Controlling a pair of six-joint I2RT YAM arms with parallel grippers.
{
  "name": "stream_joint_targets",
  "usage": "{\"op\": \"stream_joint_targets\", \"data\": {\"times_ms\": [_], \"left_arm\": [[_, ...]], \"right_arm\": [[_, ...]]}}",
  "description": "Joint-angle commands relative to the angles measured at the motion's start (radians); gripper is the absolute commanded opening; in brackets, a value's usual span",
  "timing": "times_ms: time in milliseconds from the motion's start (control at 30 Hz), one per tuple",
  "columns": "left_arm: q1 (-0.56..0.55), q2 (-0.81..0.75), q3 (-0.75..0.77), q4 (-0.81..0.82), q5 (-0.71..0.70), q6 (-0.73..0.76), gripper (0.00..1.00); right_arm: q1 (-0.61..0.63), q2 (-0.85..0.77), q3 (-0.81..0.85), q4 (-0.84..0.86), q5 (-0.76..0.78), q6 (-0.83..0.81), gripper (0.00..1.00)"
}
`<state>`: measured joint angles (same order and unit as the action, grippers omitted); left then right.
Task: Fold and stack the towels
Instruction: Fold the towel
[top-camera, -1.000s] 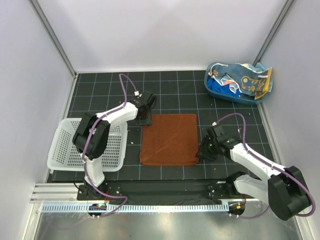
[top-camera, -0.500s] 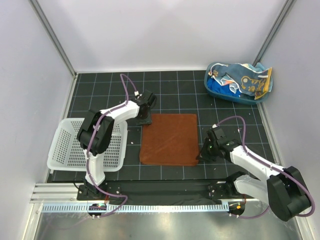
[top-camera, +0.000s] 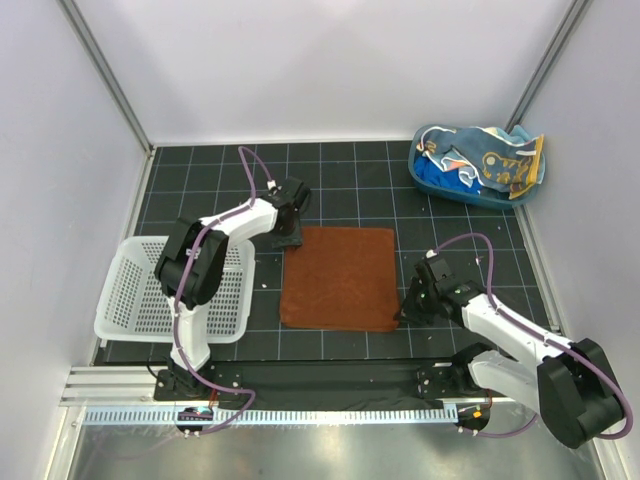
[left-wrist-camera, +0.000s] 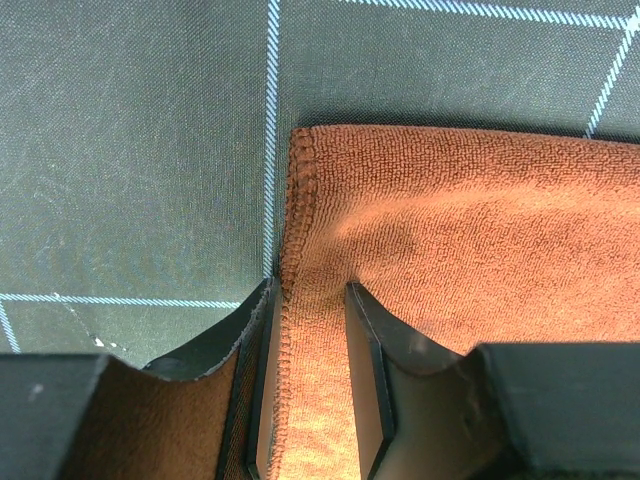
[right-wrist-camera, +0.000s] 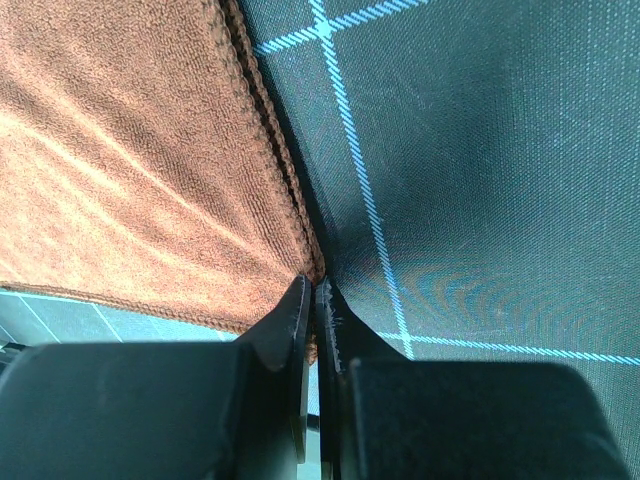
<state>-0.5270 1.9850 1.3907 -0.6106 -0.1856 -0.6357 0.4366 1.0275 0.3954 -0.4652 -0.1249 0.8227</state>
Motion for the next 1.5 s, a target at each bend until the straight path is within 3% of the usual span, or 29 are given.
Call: {"op": "stream_joint_targets", "data": {"times_ms": [0, 100, 200, 367, 500, 767, 967, 1233, 1467], "left_arm": [[0.013, 0.006, 0.031, 0.002, 0.009, 0.024, 0.36], [0.013, -0.008, 0.041, 0.000, 0.029, 0.030, 0.38], [0.013, -0.028, 0.062, -0.008, 0.043, 0.037, 0.39], [0.012, -0.038, 0.114, -0.032, 0.040, 0.057, 0.42], [0.021, -0.029, 0.139, -0.025, 0.038, 0.068, 0.44], [0.047, 0.032, 0.186, -0.023, 0.044, 0.074, 0.45], [0.061, 0.066, 0.199, -0.012, 0.044, 0.090, 0.46], [0.084, 0.106, 0.194, 0.023, 0.075, 0.084, 0.46], [0.085, 0.126, 0.192, 0.044, 0.074, 0.085, 0.45]], "right_arm": [[0.004, 0.006, 0.002, -0.043, 0.041, -0.020, 0.07], [0.005, 0.002, 0.022, -0.052, 0.045, -0.039, 0.16], [0.004, 0.000, 0.106, -0.093, 0.076, -0.068, 0.36], [0.002, 0.020, 0.227, -0.136, 0.191, -0.118, 0.50], [-0.004, 0.061, 0.296, -0.052, 0.271, -0.187, 0.61], [-0.032, 0.354, 0.457, 0.198, 0.320, -0.326, 0.62], [-0.064, 0.563, 0.594, 0.234, 0.337, -0.384, 0.62], [-0.091, 0.706, 0.689, 0.237, 0.352, -0.427, 0.59], [-0.117, 0.753, 0.703, 0.260, 0.324, -0.427, 0.49]]}}
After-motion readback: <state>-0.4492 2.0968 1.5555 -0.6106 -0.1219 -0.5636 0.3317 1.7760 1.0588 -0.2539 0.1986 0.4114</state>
